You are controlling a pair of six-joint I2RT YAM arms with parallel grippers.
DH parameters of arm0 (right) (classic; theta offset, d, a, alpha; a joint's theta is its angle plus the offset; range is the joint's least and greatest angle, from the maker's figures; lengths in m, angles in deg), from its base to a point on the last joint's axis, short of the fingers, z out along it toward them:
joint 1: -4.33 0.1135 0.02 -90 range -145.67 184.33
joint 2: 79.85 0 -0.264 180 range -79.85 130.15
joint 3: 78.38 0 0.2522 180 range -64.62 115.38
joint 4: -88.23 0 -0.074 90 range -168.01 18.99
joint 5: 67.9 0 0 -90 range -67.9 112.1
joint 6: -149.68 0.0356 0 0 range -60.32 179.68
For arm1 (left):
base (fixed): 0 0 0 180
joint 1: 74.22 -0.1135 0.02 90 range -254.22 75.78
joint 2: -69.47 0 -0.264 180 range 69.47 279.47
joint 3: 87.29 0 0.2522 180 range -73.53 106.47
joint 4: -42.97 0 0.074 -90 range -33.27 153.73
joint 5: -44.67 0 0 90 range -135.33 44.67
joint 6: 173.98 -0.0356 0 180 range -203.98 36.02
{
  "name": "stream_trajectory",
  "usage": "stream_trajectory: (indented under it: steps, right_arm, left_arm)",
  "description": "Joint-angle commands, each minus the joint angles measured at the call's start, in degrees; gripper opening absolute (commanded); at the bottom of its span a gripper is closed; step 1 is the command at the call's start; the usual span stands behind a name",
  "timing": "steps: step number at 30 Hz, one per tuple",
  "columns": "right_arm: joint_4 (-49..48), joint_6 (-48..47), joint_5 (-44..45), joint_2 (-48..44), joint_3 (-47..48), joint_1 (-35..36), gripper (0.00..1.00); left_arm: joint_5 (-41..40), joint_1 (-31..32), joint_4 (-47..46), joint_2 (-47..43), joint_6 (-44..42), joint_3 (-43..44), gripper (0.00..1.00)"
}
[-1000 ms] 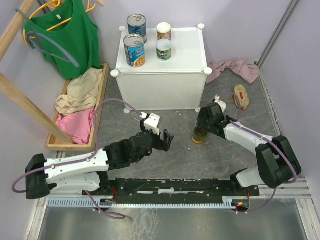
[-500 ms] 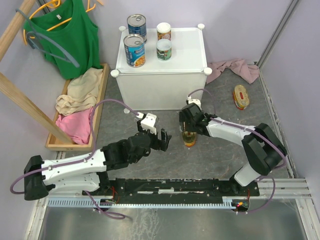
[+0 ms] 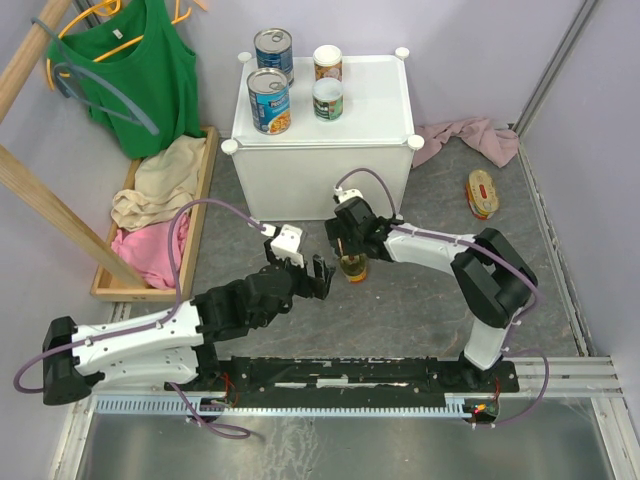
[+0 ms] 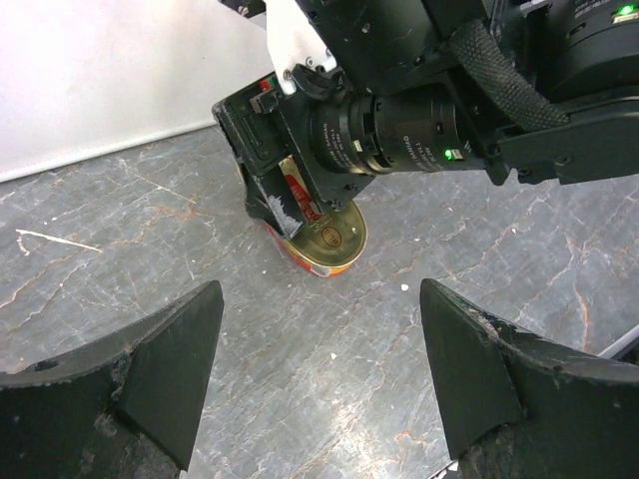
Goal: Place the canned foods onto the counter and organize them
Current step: Move the canned food to the center of the board.
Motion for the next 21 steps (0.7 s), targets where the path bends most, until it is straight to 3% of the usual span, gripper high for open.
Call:
stream_trajectory:
  steps: [1, 10, 21]
  right_arm:
    - [-2.5, -4.2, -2.3, 2.6, 3.4, 1.2, 0.35]
    - [-3.2, -6.5, -1.8, 3.4, 3.9, 1.6, 0.71]
    - [-3.3, -7.0, -1.3, 2.4, 3.1, 1.7, 0.89]
  left_arm:
    - [-3.0, 0.2, -0.9, -1.9, 2.4, -0.5, 0.86]
    - [-3.3, 0.2, -1.2, -1.7, 2.7, -1.4, 0.86]
    - [-3.3, 0.2, -1.6, -2.2, 3.0, -1.7, 0.86]
